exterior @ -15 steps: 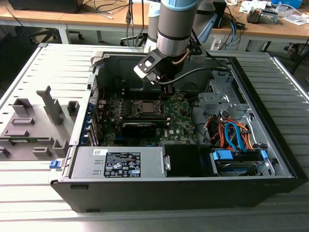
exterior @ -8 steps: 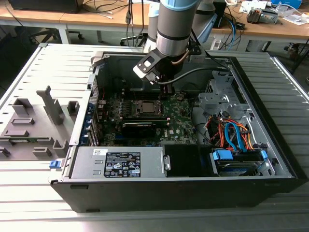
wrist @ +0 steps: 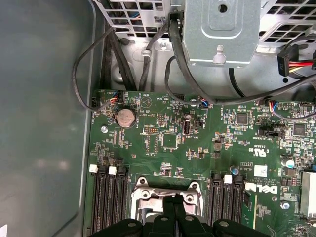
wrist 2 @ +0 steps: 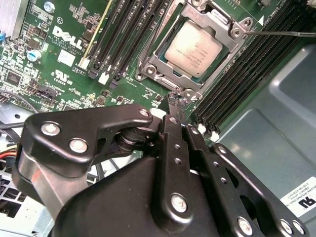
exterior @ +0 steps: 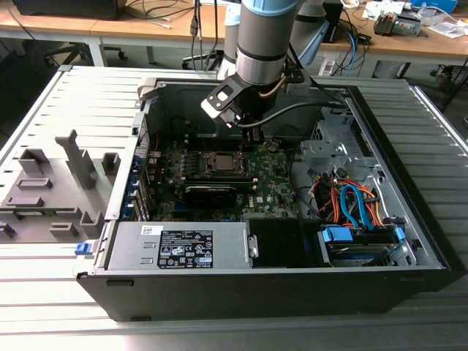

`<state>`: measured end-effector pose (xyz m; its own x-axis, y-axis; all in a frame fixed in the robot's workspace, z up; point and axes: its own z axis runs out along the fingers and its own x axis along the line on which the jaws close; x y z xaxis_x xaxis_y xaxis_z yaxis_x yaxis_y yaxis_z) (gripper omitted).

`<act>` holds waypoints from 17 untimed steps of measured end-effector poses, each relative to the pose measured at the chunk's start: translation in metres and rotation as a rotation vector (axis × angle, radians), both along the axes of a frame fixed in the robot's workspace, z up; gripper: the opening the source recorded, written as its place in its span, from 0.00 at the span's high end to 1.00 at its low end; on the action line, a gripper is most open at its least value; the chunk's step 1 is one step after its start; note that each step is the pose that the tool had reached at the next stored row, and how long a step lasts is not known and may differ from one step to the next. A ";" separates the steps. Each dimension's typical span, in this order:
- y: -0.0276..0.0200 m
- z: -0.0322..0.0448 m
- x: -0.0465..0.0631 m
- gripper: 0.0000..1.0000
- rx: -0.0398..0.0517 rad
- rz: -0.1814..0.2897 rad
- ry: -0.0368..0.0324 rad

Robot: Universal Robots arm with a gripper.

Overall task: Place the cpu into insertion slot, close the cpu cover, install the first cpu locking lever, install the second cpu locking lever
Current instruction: 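Close the cpu cover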

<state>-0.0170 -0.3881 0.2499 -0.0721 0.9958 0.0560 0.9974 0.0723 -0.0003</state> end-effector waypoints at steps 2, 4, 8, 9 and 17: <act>0.0000 0.0000 0.000 0.89 0.0000 0.000 0.0000; 0.0000 0.0000 -0.001 0.89 -0.0001 0.000 0.0000; 0.0000 0.0000 -0.002 0.89 0.0000 0.000 0.0000; 0.0000 0.0000 -0.002 0.89 0.0000 0.000 0.0000; 0.0000 0.0000 -0.004 0.89 0.0000 0.000 0.0000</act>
<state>-0.0212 -0.3881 0.2498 -0.0722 0.9958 0.0560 0.9974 0.0723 -0.0003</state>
